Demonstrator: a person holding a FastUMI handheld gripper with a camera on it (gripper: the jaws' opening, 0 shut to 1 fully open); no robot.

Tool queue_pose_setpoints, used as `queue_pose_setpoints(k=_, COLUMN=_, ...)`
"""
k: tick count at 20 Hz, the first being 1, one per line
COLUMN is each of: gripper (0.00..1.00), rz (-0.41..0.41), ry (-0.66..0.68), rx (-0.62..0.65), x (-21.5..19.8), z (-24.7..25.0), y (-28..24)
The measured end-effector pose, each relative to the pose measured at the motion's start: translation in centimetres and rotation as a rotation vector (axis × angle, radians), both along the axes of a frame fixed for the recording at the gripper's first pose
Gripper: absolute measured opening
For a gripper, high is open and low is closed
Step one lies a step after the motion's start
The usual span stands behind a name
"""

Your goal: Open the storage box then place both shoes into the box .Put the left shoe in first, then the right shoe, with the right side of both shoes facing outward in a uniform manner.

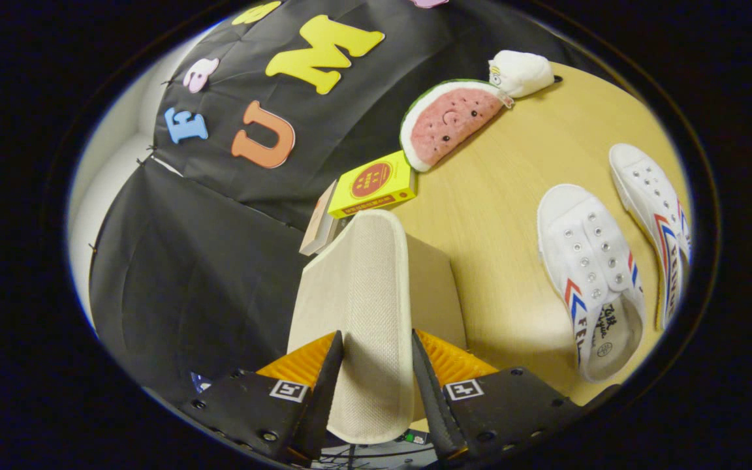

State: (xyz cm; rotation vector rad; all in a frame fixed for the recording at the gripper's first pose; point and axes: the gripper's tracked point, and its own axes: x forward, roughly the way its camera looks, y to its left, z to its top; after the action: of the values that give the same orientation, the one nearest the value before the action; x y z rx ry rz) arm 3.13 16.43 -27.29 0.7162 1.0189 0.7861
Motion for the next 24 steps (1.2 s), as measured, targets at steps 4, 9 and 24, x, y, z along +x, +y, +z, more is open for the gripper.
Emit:
queue_pose_setpoints(k=4, gripper=0.02, rz=-0.008, ry=-0.025, rx=0.030, x=0.2, z=1.7, y=-0.4)
queue_pose_setpoints(k=9, gripper=0.01, rz=0.018, ry=-0.074, rx=0.016, x=-0.4, z=5.0, y=0.1)
queue_pose_setpoints(k=24, gripper=0.01, rz=0.075, ry=-0.475, rx=-0.074, x=-6.2, z=20.3, y=13.7)
